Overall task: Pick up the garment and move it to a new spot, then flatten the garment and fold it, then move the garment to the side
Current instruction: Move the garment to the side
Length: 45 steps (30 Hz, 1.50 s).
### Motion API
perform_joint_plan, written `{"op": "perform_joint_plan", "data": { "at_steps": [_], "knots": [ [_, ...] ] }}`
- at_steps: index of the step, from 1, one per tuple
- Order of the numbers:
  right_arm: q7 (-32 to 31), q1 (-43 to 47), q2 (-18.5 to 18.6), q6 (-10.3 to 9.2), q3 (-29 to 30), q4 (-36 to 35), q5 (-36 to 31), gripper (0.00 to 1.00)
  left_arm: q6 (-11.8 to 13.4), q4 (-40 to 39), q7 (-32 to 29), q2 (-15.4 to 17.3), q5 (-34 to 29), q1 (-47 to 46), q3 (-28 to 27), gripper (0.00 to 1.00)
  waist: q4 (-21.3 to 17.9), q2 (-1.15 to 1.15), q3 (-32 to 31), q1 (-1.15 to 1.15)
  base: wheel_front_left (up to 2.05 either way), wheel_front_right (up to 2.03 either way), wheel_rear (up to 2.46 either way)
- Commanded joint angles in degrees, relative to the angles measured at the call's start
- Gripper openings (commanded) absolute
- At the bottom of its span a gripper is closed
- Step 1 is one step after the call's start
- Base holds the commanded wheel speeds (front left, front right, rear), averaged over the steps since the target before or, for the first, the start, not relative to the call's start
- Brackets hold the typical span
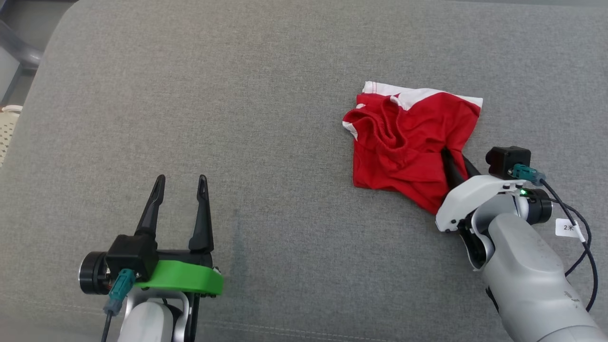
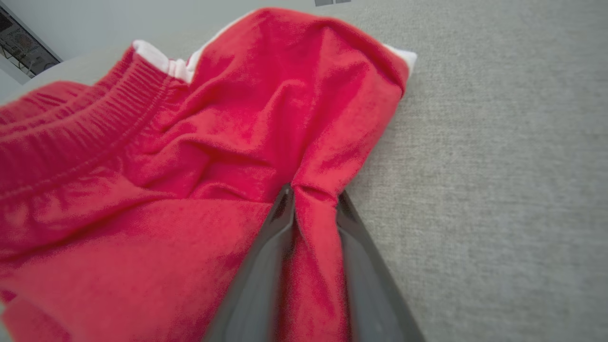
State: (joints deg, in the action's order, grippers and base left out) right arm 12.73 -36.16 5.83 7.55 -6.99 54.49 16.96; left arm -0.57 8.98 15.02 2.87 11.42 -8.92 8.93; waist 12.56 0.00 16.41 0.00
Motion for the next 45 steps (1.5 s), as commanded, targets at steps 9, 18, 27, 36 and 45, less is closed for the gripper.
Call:
{"op": "perform_joint_plan", "data": {
  "at_steps": [9, 18, 27, 36, 45],
  "knots": [
    [0.16, -5.63, 7.88, -0.17, -8.53, -2.45, -1.14, 0.0, 0.74, -2.06, 0.16, 0.1, 0.88, -2.97, 1.38, 1.0, -3.54, 0.0, 4.7, 0.0, 0.0, 0.0, 0.0],
    [-4.7, -14.0, 23.3, -0.15, -19.41, -12.05, 2.56, 0.0, 1.52, -4.04, 0.15, 0.1, -1.09, -7.48, 2.3, 1.0, -9.79, 0.0, 12.92, 0.0, 0.0, 0.0, 0.0],
    [-8.98, -21.3, 41.58, -0.15, -23.72, -21.1, 9.93, 0.0, 1.72, -6.11, 0.16, 0.14, -3.86, -12.95, 4.44, 1.0, -15.28, 0.0, 20.28, 0.0, 0.0, 0.0, 0.0],
    [-13.0, -24.11, 54.06, -0.15, -24.75, -23.36, 17.11, 0.0, 0.65, -8.5, 0.15, 0.31, -6.86, -14.75, 5.19, 1.0, -18.55, 0.0, 22.78, 0.0, 0.0, 0.0, 0.0],
    [-13.01, -28.44, 54.22, -0.15, -26.02, -16.76, 19.91, 0.31, 0.42, -10.12, 0.15, 0.29, -7.16, -14.79, 5.28, 1.0, -18.65, 0.0, 23.46, 0.0, 0.0, 0.0, 0.0]
  ]
}}
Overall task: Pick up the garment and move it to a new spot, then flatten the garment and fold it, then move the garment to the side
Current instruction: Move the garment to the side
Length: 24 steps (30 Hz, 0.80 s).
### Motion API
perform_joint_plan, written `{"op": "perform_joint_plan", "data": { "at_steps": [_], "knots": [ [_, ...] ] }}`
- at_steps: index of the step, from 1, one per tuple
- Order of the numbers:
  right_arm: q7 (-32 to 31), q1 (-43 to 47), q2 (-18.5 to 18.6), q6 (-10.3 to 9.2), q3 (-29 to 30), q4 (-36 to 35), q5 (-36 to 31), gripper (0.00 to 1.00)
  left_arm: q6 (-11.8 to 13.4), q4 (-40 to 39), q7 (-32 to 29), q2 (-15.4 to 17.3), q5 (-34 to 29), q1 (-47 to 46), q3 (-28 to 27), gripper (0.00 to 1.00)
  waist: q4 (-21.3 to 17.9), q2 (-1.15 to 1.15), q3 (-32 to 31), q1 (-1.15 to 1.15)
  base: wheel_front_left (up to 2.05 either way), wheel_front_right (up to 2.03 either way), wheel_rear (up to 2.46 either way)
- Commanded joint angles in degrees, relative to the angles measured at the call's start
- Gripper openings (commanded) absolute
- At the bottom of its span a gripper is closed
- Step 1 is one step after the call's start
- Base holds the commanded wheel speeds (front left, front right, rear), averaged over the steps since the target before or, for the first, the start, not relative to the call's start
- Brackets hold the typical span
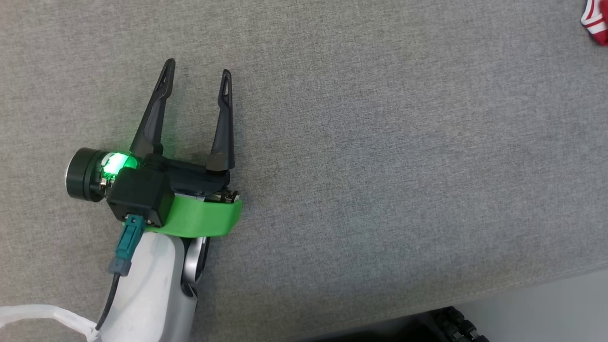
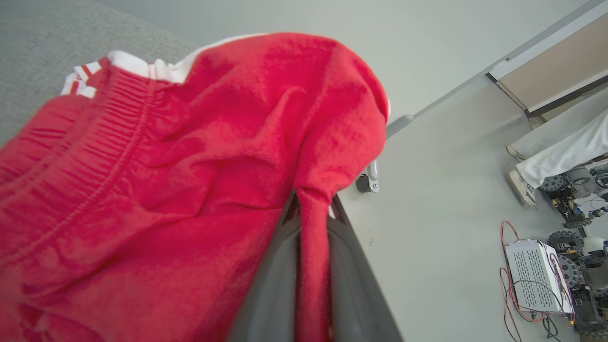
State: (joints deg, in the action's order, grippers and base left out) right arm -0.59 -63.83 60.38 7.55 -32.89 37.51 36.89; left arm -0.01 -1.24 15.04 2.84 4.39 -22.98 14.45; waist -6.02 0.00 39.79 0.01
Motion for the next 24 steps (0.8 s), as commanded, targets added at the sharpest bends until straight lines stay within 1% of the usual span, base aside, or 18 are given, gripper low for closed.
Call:
{"op": "perform_joint_plan", "data": {
  "at_steps": [1, 2, 6, 11, 14, 17, 21, 24],
  "knots": [
    [1.27, -1.86, -0.87, -0.15, -0.21, 0.98, -0.49, 0.93, -0.12, 0.12, 0.14, 0.32, -0.15, -0.73, -0.2, 1.0, -0.07, 0.0, 0.13, -0.01, 0.0, 0.0, 0.0],
    [2.06, -2.92, -1.27, -0.15, -0.38, 2.37, -1.27, 1.0, -0.12, 0.15, 0.14, 0.31, -0.14, -0.78, -0.14, 1.0, 0.05, 0.0, 0.15, -0.01, 0.0, 0.0, 0.0],
    [3.68, -5.45, -2.72, -0.15, -1.54, 7.45, -3.75, 1.0, 0.26, 0.03, 0.14, 0.28, 0.43, -0.6, -0.12, 1.0, 0.88, 0.0, -0.31, -0.01, 0.0, 0.0, 0.0],
    [6.8, -7.15, -4.64, -0.15, -2.21, 10.81, -4.86, 1.0, 0.59, 0.36, 0.14, 0.25, 1.14, 0.91, -0.87, 1.0, 1.53, 0.0, -2.42, -0.01, 0.0, 0.0, 0.0],
    [10.05, -7.72, -6.44, -0.15, -2.66, 10.91, -4.42, 1.0, 0.95, 0.7, 0.14, 0.24, 1.41, 2.19, -1.78, 1.0, 1.77, 0.0, -4.94, -0.01, 0.0, 0.0, 0.0],
    [11.99, -6.32, -8.44, -0.15, -3.81, 10.67, -3.82, 1.0, 0.94, 0.9, 0.15, 0.23, 1.81, 3.56, -2.76, 1.0, 2.13, 0.0, -7.89, -0.01, 0.0, 0.0, 0.0],
    [14.45, -4.26, -11.65, -0.15, -4.36, 8.82, -2.76, 1.0, 0.89, 0.99, 0.14, 0.38, 2.27, 6.21, -4.59, 1.0, 2.6, 0.0, -12.26, -0.01, 0.0, 0.0, 0.0],
    [15.46, -1.77, -14.63, -0.15, -4.65, 6.36, -2.78, 1.0, 0.42, 0.44, 0.15, 0.3, 4.74, 8.39, -6.38, 1.0, 2.99, 0.0, -15.48, -0.01, 0.0, 0.0, 0.0]
  ]
}}
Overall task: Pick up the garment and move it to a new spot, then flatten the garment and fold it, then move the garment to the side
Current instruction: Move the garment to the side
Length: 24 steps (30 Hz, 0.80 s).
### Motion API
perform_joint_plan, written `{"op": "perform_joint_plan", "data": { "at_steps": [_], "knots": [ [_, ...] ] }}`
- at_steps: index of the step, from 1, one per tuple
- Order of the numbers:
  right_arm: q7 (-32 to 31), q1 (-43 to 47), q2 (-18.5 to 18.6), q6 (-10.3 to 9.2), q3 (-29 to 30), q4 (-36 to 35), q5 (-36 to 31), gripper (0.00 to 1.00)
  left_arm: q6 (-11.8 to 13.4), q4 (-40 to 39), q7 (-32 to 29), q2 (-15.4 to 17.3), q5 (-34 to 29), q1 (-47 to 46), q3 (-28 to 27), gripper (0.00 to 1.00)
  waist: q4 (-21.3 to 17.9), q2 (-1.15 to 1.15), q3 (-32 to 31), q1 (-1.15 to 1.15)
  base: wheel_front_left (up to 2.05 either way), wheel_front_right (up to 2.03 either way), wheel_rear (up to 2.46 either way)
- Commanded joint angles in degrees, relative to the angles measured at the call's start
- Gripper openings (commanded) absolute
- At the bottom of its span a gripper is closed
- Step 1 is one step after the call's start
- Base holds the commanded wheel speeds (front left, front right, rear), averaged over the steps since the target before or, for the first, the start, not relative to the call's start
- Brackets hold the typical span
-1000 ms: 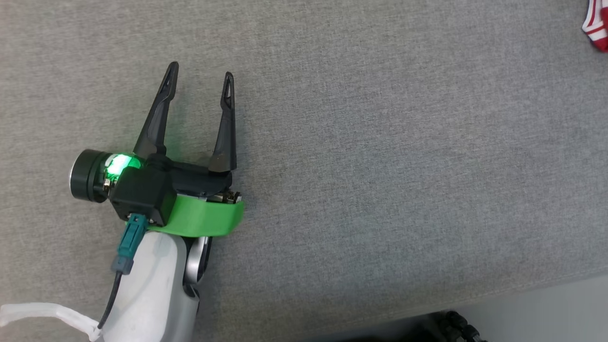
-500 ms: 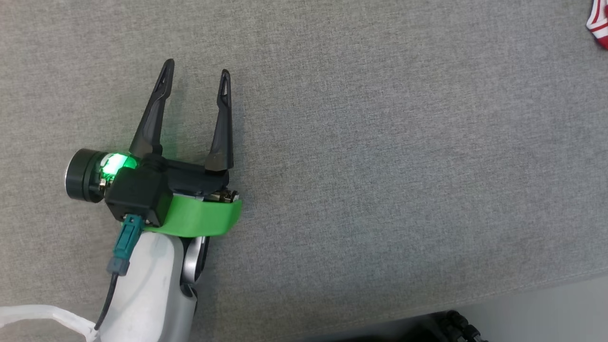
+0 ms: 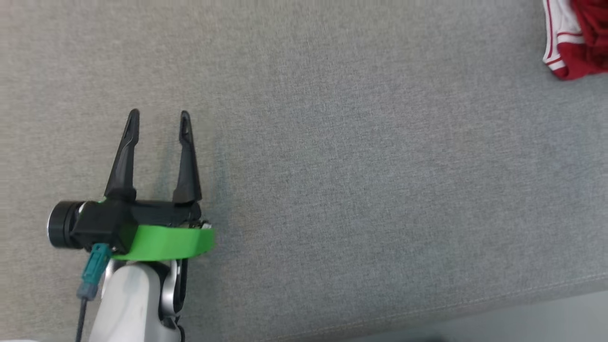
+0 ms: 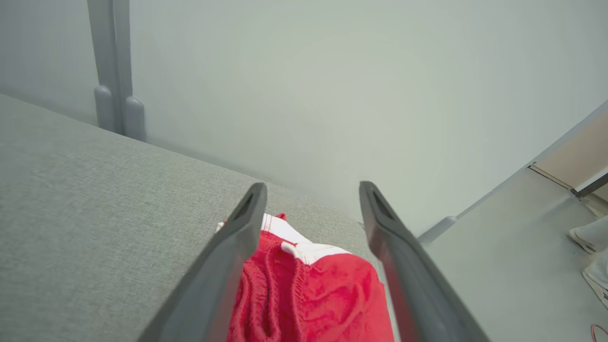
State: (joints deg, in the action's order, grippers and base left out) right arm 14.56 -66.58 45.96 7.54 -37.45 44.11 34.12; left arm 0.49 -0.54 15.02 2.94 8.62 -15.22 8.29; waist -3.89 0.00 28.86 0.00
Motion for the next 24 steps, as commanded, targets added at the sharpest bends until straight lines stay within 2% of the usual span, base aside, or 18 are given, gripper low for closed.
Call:
{"op": "perform_joint_plan", "data": {
  "at_steps": [1, 7, 17, 24],
  "knots": [
    [0.4, 1.98, -1.05, -0.13, -0.38, -0.96, -0.45, 1.0, -0.28, -0.16, 0.16, 0.18, 0.61, 1.32, -0.59, 1.0, 1.0, 0.0, -5.6, 0.0, 0.0, 0.0, 0.0],
    [0.61, 8.82, -5.99, -0.13, 2.93, -7.56, -2.19, 1.0, -0.96, 0.1, 0.16, 0.14, 1.14, 5.31, -2.86, 1.0, 1.87, 0.0, -11.34, 0.0, 0.0, 0.0, 0.0],
    [0.64, 28.15, -14.39, -0.13, 15.87, -17.83, -7.32, 1.0, -2.02, 1.84, 0.15, 0.16, 1.5, 11.03, -6.06, 1.0, 3.41, 0.0, -18.38, 0.0, 0.0, 0.0, 0.0],
    [0.65, 40.25, -19.27, -0.13, 22.2, -23.85, -11.0, 1.0, -2.9, 3.02, 0.15, 0.54, 1.61, 13.28, -8.4, 1.0, 3.66, 0.0, -21.09, 0.0, 0.0, 0.0, 0.0]
  ]
}}
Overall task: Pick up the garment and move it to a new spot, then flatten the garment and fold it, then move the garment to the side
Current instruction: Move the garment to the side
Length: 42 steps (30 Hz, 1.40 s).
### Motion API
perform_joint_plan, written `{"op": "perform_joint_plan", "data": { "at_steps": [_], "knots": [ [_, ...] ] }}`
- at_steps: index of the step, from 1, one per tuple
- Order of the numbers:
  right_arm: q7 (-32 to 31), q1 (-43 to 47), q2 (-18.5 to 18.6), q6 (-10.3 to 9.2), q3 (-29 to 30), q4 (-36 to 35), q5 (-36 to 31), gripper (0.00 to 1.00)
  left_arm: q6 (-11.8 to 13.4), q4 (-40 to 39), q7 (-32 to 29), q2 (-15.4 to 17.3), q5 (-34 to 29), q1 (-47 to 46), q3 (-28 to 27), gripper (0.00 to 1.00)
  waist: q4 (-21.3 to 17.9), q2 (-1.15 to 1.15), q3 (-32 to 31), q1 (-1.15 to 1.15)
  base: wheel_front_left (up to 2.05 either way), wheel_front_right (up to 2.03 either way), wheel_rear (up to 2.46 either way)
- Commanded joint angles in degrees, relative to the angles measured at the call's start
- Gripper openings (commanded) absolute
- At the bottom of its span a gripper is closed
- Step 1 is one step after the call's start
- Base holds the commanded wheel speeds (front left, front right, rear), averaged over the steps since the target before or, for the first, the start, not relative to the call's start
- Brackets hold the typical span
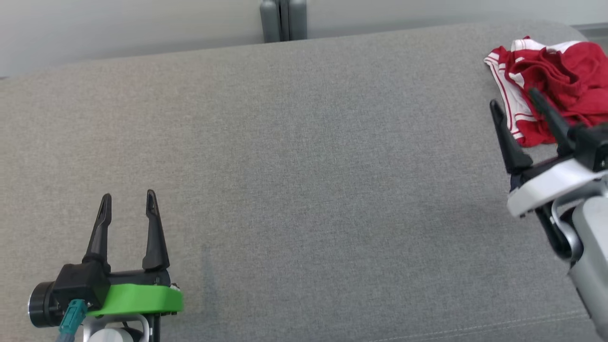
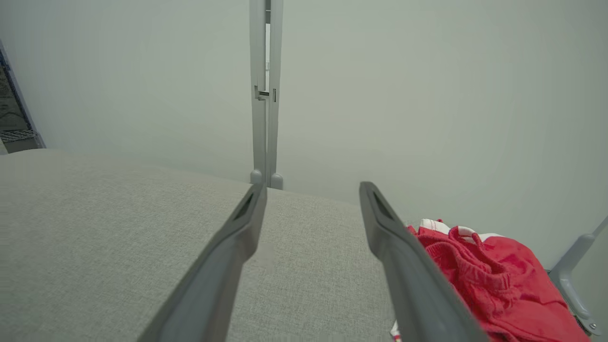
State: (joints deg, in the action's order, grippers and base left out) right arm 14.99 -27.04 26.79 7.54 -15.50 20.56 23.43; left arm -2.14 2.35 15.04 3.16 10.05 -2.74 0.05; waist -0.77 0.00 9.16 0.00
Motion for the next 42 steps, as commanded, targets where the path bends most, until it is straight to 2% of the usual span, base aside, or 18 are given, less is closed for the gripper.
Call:
{"op": "perform_joint_plan", "data": {
  "at_steps": [1, 11, 19, 32, 42],
  "knots": [
    [0.22, 2.24, -0.78, -0.13, 0.89, -1.12, -0.82, 1.0, -0.34, 0.37, 0.15, 0.31, 0.18, 1.09, -0.41, 1.0, 0.58, 0.0, -1.77, 0.0, 0.0, 0.0, 0.0],
    [0.22, 15.1, -6.64, -0.13, 8.51, -7.58, -3.02, 1.0, -1.86, 4.03, 0.14, 0.25, -0.07, 1.54, -0.7, 1.0, 2.06, 0.0, -6.36, 0.0, 0.0, 0.0, 0.0],
    [0.23, 24.2, -10.39, -0.12, 12.3, -12.79, -4.76, 1.0, -2.96, 6.91, 0.14, 1.24, -0.3, 2.25, -0.56, 1.0, 3.38, 0.0, -9.41, 0.0, 0.0, 0.0, 0.0],
    [0.22, 27.92, -17.24, -0.12, 15.92, -14.25, -6.93, 1.0, -3.34, 8.91, 0.14, 0.92, 0.7, 2.43, -1.02, 1.0, 4.45, 0.0, -10.02, 0.0, 0.0, 0.0, 0.0],
    [0.22, 27.88, -19.39, -0.12, 16.65, -12.62, -7.62, 1.0, -3.47, 10.14, 0.14, 0.58, 0.73, 1.47, -1.2, 1.0, 4.19, 0.0, -10.1, 0.0, 0.0, 0.0, 0.0]
  ]
}}
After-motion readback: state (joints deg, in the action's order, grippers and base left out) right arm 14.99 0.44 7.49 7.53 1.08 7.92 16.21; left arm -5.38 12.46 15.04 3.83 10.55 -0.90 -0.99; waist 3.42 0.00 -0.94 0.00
